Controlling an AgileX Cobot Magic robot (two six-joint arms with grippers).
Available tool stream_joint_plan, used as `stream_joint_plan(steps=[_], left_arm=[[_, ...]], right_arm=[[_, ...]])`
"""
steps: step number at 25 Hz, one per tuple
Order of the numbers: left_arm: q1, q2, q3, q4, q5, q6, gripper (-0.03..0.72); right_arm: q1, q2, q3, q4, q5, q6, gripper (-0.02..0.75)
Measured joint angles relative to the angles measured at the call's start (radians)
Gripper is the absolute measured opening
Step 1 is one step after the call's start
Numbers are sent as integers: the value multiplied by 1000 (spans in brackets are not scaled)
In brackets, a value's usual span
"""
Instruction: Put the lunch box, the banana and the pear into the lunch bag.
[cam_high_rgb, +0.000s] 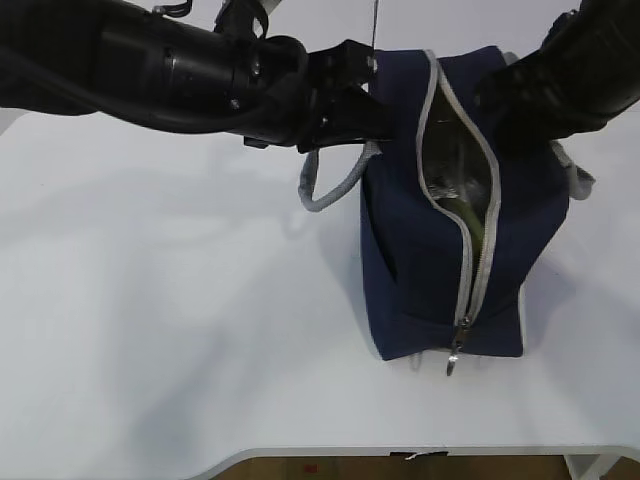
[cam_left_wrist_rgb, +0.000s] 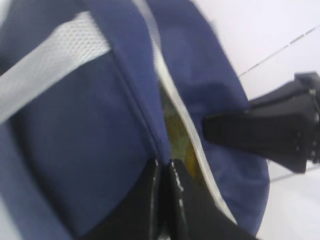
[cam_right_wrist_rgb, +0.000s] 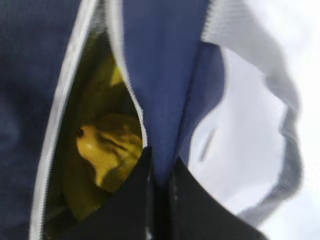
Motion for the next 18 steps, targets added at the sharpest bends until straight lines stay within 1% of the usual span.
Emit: stream_joint_plan(steps=[4,10,18], left_arm=[[0,2,-5,10,-9,0,-1],[-5,2,-7,98,-13,5,-1],[-5,2,-7,105,-94,5,-1]], right_arm=[[0,0,16,17,-44,0,6],[0,6,17,18,-85,-2,6],[0,24,54,24,-150,15,6]])
